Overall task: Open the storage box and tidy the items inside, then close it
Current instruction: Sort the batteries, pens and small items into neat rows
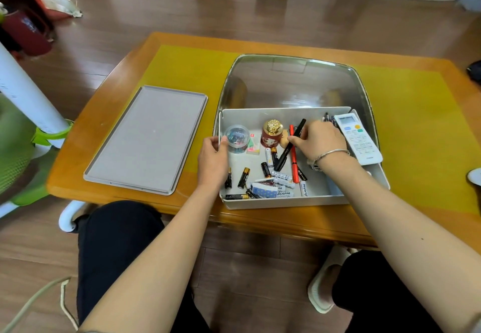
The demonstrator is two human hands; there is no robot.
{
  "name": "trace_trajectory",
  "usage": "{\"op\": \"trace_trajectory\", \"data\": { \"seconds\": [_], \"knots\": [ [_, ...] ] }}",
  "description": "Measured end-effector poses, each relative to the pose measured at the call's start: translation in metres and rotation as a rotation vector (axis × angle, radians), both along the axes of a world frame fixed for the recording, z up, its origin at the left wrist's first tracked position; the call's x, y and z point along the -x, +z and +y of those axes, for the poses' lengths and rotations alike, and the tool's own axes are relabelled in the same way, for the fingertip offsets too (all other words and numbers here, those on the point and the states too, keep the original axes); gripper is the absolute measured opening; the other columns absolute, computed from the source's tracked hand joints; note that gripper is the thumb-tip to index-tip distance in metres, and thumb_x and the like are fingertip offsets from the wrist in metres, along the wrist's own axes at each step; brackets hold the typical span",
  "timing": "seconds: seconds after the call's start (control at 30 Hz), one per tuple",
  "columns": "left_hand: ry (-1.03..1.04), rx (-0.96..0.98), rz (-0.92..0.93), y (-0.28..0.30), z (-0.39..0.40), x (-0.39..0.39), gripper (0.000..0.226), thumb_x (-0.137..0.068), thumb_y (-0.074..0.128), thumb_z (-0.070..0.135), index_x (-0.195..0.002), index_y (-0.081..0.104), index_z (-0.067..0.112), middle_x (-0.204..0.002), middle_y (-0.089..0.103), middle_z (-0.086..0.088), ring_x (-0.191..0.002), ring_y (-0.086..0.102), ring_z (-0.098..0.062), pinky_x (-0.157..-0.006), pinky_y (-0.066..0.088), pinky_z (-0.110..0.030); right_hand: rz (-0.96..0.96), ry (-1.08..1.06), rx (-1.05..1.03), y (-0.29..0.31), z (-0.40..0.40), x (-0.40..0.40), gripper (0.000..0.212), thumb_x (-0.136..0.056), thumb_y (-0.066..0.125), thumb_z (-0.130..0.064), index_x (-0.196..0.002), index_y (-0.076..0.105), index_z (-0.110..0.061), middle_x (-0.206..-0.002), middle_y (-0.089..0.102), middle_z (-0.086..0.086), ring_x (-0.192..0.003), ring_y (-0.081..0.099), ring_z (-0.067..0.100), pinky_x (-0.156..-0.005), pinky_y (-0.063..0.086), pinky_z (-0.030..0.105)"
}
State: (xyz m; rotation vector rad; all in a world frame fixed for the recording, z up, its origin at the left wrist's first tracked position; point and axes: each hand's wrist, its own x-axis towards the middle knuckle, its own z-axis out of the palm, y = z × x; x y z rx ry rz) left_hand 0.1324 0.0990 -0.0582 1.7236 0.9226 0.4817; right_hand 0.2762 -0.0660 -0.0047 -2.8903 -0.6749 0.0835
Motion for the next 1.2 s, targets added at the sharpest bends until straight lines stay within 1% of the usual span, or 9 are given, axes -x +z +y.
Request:
{"op": "trace_trajectory", "data": {
  "seconds": [0.1, 0.17, 0.3, 0.37, 0.5, 0.67, 0.77, 0.97, 1.2],
  "knots": [
    [0.001, 0.012, -0.006, 0.000, 0.000, 0.000, 0.031, -0.099, 0.045, 0.038, -0.116, 0.052, 0.013, -0.102, 0.058, 0.001, -0.091, 0.055, -0.013, -0.070, 0.042, -0.025, -0.081, -0.022, 0.095, -0.005, 0.004, 0.007, 0.055, -0.079, 0.057, -0.064, -0.059, 0.048, -0.013, -0.067, 0.052, 0.007, -0.069, 0.057, 0.029, -0.055, 0.037, 0.028],
    [0.002, 0.025, -0.013, 0.000, 0.000, 0.000, 0.029, -0.099, 0.045, 0.038, -0.115, 0.051, 0.015, -0.101, 0.058, 0.003, -0.091, 0.055, -0.011, -0.071, 0.043, -0.025, -0.129, 0.004, 0.161, -0.009, 0.008, 0.012, 0.052, -0.077, 0.058, -0.065, -0.069, 0.051, -0.014, -0.082, 0.057, 0.006, -0.082, 0.059, 0.027, -0.057, 0.035, 0.028],
    [0.004, 0.015, -0.013, 0.000, 0.000, 0.000, 0.026, -0.099, 0.046, 0.037, -0.113, 0.051, 0.016, -0.096, 0.056, 0.006, -0.083, 0.053, -0.004, -0.061, 0.039, -0.018, -0.132, 0.014, 0.243, -0.014, 0.018, 0.015, 0.039, -0.081, 0.062, -0.048, -0.097, 0.062, -0.013, -0.102, 0.064, 0.007, -0.101, 0.060, 0.026, -0.071, 0.040, 0.031],
    [0.008, 0.016, -0.013, 0.000, 0.000, 0.000, 0.024, -0.099, 0.046, 0.037, -0.112, 0.051, 0.017, -0.095, 0.055, 0.008, -0.083, 0.052, -0.002, -0.060, 0.038, -0.017, -0.108, 0.020, 0.260, -0.015, 0.024, 0.013, 0.024, -0.086, 0.056, -0.032, -0.098, 0.062, -0.012, -0.103, 0.065, 0.009, -0.102, 0.060, 0.027, -0.081, 0.042, 0.032],
    [0.004, 0.019, -0.010, -0.001, 0.000, 0.000, 0.025, -0.099, 0.046, 0.037, -0.113, 0.050, 0.017, -0.096, 0.055, 0.008, -0.083, 0.051, -0.001, -0.061, 0.038, -0.016, -0.053, 0.003, 0.172, -0.014, 0.026, 0.010, 0.035, -0.093, 0.045, -0.038, -0.094, 0.062, -0.007, -0.098, 0.065, 0.014, -0.097, 0.060, 0.032, -0.066, 0.037, 0.030],
    [0.000, 0.031, -0.010, -0.001, 0.001, -0.001, 0.025, -0.099, 0.046, 0.038, -0.113, 0.050, 0.017, -0.097, 0.056, 0.006, -0.081, 0.051, 0.000, -0.059, 0.037, -0.016, 0.145, -0.048, -0.017, 0.014, 0.010, -0.006, 0.032, -0.079, 0.062, -0.036, -0.068, 0.055, -0.007, -0.072, 0.057, 0.015, -0.071, 0.056, 0.033, -0.055, 0.035, 0.027],
    [-0.001, 0.035, -0.007, -0.001, 0.001, -0.001, 0.026, -0.099, 0.045, 0.038, -0.114, 0.051, 0.017, -0.099, 0.056, 0.005, -0.083, 0.052, -0.001, -0.060, 0.037, -0.016, 0.107, -0.020, 0.018, 0.036, -0.003, -0.020, 0.018, -0.077, 0.064, -0.028, -0.078, 0.065, -0.010, -0.070, 0.060, 0.014, -0.067, 0.056, 0.032, -0.057, 0.038, 0.027],
    [-0.001, 0.056, -0.004, 0.001, -0.001, 0.000, 0.023, -0.099, 0.045, 0.039, -0.112, 0.049, 0.020, -0.093, 0.054, 0.011, -0.080, 0.051, 0.003, -0.056, 0.036, -0.014, -0.021, 0.025, 0.210, 0.044, -0.012, -0.033, 0.049, -0.074, 0.078, -0.037, -0.115, 0.062, -0.017, -0.119, 0.057, 0.011, -0.104, 0.058, 0.032, -0.085, 0.049, 0.038],
    [-0.010, 0.097, -0.029, 0.000, -0.001, -0.001, 0.024, -0.099, 0.044, 0.039, -0.112, 0.048, 0.019, -0.103, 0.056, 0.004, -0.084, 0.051, 0.002, -0.060, 0.038, -0.016, -0.176, 0.104, -0.019, 0.028, -0.012, -0.016, 0.039, -0.083, 0.068, -0.027, -0.117, 0.059, -0.011, -0.118, 0.051, 0.014, -0.100, 0.056, 0.038, -0.078, 0.046, 0.043]
  ]
}}
